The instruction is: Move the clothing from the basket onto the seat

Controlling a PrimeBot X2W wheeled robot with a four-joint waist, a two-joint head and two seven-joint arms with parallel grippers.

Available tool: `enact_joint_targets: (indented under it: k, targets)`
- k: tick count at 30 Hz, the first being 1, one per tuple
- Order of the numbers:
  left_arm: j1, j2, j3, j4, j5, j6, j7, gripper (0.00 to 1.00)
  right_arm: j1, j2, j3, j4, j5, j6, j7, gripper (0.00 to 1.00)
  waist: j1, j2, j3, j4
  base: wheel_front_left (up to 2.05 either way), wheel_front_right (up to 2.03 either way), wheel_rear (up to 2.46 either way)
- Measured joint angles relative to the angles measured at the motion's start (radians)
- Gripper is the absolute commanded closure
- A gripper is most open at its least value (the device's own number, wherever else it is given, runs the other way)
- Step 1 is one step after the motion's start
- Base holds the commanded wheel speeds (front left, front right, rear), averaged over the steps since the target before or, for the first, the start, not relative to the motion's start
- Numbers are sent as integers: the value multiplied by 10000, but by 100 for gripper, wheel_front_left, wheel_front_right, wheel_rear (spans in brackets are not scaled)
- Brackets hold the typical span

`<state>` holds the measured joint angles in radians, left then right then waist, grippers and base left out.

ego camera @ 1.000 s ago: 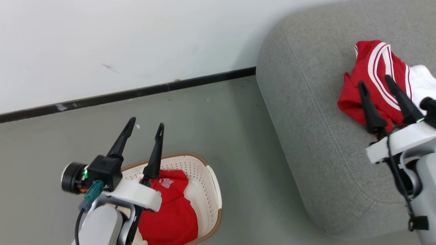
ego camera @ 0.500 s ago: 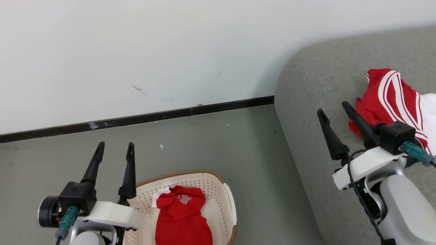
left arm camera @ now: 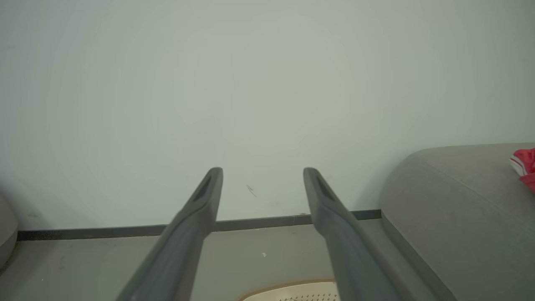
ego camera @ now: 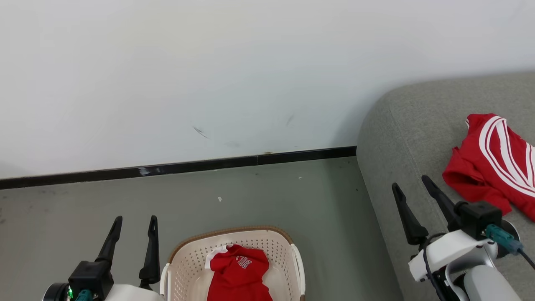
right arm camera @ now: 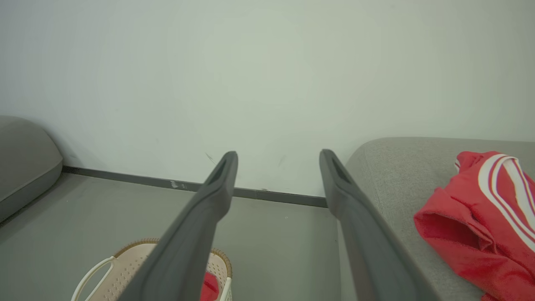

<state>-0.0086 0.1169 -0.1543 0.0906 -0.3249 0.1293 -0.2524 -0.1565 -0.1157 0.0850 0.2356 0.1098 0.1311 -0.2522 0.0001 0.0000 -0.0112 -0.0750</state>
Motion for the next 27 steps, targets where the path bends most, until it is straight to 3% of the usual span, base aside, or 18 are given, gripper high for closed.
enact_joint_targets:
  k: [27]
  targets:
    - [1075,12,230,-148,2,-192,2,0,1915,617,-608,-1300,-932,0,0,0,0,0,-605,291,0,0,0]
